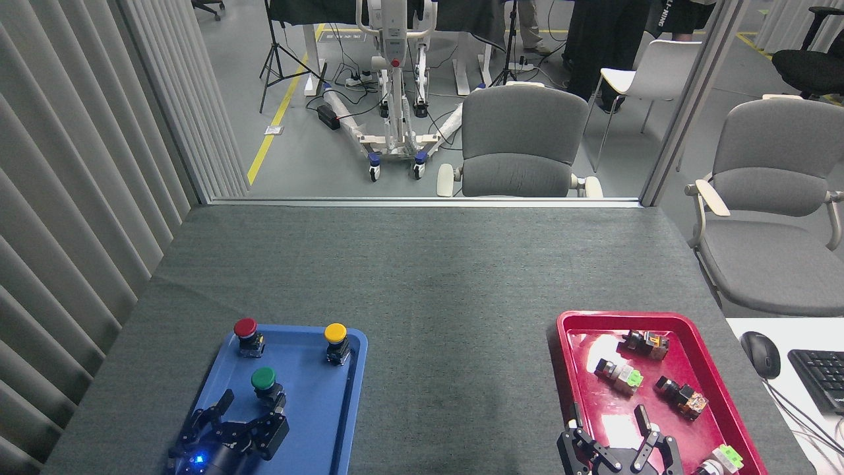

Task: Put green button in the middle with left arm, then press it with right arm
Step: 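Close the left gripper around the green button and lift it, then carry the green button off the tray and set it on the table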

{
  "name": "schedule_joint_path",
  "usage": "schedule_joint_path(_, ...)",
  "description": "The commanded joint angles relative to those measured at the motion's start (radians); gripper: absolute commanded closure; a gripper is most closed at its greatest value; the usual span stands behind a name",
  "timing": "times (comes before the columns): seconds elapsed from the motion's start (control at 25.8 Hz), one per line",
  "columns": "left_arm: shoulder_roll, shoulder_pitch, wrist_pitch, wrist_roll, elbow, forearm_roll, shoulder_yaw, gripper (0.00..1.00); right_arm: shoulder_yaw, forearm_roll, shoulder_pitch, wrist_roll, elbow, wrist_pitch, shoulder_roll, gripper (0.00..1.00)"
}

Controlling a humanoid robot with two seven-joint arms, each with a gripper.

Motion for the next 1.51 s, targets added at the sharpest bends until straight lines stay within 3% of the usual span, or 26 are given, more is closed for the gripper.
schedule_joint_path(0.0, 0.003, -0.01, 0.0, 0.002, 0.021, -0.001, 0.0, 0.01, 0.0, 0.0, 0.0, 0.0, 0.0, 0.0, 0.0, 0.01)
schedule_joint_path(0.27, 0.0, -0.03, 0.0, 0.011, 0.024, -0.001, 0.0, 0.06, 0.0, 0.0, 0.0, 0.0, 0.0, 0.0, 0.003, 0.01)
schedule_joint_path(0.58, 0.0, -0.032, -0.002, 0.017, 0.029, -0.001, -0.005, 0.37, 0.0, 0.0, 0.0, 0.0, 0.0, 0.0, 0.002, 0.01)
schedule_joint_path(1.01, 0.003, -0.041, -0.008, 0.062, 0.05, -0.001, -0.032, 0.57, 0.0, 0.002, 0.0, 0.0, 0.0, 0.0, 0.003, 0.01)
schedule_joint_path(1.2, 0.015, -0.038, -0.02, 0.086, 0.049, -0.002, -0.062, 0.78, -0.002, 0.002, 0.0, 0.0, -0.002, 0.0, 0.002, 0.01)
schedule_joint_path(1.36, 0.023, -0.032, -0.114, 0.109, 0.03, -0.001, -0.06, 0.92, -0.002, 0.002, 0.0, 0.0, -0.002, 0.0, 0.0, 0.01)
schedule_joint_path(1.47, 0.018, -0.032, -0.16, 0.114, -0.036, -0.008, -0.068, 0.95, -0.002, 0.002, 0.0, 0.0, -0.002, 0.0, 0.0, 0.01)
